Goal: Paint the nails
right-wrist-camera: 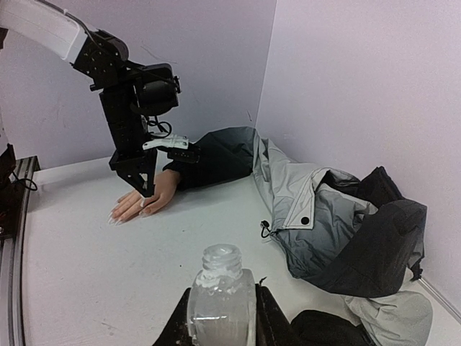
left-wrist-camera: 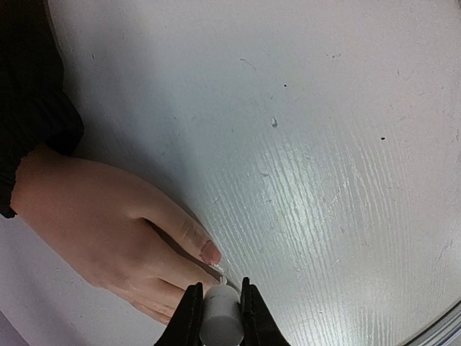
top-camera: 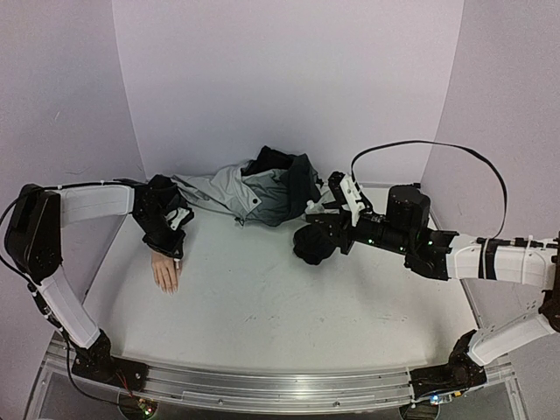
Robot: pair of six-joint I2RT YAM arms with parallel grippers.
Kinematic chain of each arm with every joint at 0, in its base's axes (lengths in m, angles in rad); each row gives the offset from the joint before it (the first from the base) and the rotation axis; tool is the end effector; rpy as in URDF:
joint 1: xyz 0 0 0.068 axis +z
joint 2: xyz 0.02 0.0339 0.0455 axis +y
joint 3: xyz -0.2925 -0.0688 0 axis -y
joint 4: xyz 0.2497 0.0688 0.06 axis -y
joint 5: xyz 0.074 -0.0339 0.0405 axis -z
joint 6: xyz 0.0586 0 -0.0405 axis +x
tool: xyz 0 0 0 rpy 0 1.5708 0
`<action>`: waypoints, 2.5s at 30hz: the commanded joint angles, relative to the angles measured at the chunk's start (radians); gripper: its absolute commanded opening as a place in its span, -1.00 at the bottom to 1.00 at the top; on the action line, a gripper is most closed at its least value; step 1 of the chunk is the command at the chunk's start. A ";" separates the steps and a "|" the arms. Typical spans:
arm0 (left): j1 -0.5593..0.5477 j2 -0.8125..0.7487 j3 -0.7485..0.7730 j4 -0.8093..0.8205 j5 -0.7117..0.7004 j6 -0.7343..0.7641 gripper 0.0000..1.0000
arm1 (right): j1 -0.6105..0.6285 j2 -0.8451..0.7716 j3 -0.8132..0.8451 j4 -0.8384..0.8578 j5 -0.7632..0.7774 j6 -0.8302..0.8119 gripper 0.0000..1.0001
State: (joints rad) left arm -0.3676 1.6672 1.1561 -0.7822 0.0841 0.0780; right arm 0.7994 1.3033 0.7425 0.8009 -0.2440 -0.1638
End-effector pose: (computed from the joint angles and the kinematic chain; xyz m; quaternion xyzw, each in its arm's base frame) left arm 0.3076 -0.1237 0.2075 0.2243 0.9638 -0.0611 0.1307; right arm 0.2082 0.2344 0.3447 -0.3687 0.4987 0.3154 0.7183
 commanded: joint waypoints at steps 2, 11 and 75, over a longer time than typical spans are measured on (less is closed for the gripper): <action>-0.002 -0.011 0.029 0.029 -0.028 -0.008 -1.00 | 0.004 -0.029 0.001 0.074 -0.015 0.009 -1.00; -0.001 0.034 0.060 0.035 -0.068 -0.014 -1.00 | 0.004 -0.021 0.001 0.073 -0.008 0.006 -1.00; -0.034 0.054 0.120 -0.033 -0.133 -0.016 -1.00 | 0.004 -0.010 0.006 0.072 -0.017 0.007 -1.00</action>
State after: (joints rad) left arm -0.4004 1.6848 1.1713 -0.7753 0.0143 0.0772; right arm 0.7994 1.3041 0.7425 0.8009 -0.2474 -0.1635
